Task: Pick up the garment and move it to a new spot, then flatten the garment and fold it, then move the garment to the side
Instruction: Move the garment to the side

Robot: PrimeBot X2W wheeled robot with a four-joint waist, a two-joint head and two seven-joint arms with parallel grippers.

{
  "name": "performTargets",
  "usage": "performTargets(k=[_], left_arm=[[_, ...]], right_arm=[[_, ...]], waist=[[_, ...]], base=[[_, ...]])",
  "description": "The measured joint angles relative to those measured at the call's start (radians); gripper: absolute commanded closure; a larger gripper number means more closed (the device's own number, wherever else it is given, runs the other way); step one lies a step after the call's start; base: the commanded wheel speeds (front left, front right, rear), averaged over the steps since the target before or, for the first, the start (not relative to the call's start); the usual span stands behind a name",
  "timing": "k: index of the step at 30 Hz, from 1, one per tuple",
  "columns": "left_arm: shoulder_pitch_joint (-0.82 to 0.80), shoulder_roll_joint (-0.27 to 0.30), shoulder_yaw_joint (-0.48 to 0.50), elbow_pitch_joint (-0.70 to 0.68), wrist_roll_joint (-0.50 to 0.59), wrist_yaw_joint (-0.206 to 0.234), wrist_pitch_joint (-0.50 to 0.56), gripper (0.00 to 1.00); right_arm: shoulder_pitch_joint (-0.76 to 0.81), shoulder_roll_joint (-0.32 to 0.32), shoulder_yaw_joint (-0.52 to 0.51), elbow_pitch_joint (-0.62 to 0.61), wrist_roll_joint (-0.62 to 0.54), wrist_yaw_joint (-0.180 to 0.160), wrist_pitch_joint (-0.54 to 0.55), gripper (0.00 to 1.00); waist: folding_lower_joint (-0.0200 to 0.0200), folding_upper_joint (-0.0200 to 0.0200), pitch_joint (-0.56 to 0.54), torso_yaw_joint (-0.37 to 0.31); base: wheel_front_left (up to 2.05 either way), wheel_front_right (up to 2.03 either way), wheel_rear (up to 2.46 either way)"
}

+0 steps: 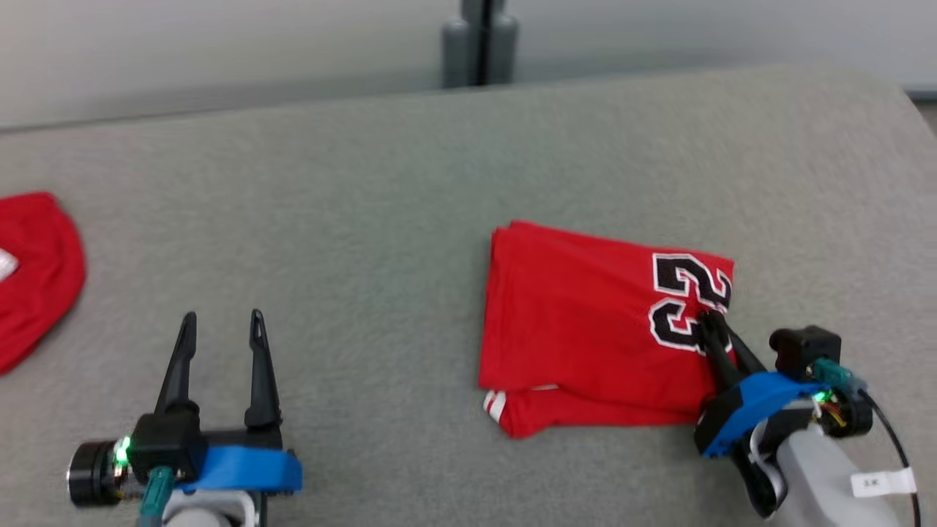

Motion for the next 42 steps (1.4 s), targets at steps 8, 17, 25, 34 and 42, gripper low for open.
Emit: performTargets(k=[8,17,25,34,42], left_arm=[[-0.08,0.008,-0.009,-0.026,0.023,-0.008,0.0,0.0],[-0.122,0.023,-0.007,-0.049,0.031,-0.007,0.0,0.0],[-0.167,0.036,-0.009,-0.109,0.043,0.009,0.0,0.0],[-0.222,0.062,-0.016,-0.179,0.055,0.019,0.0,0.0],[-0.237,0.083,-0.022,-0.235,0.06,0.037,0.0,0.0]], right_arm=[[-0.01,-0.012,-0.029,-0.04,-0.008,0.0,0.0,1.0],[-0.078,-0.038,0.009,-0.069,-0.027,0.0,0.0,1.0],[-0.354,-0.15,0.095,-0.027,-0.052,0.0,0.0,1.0],[-0.644,-0.35,0.13,0.164,-0.046,0.0,0.0,1.0],[-0.777,-0.453,0.12,0.309,-0.025,0.0,0.0,1.0]], waist=[[0.0,0.0001,0.062,-0.105],[-0.0002,0.0,0.109,-0.113],[0.0,0.0001,0.213,-0.091],[0.0001,0.0002,0.356,-0.06],[-0.0001,0.0001,0.435,-0.052]], base=[[0.0,0.0,0.0],[0.0,0.0,0.0],[0.0,0.0,0.0],[0.0,0.0,0.0],[0.0,0.0,0.0]])
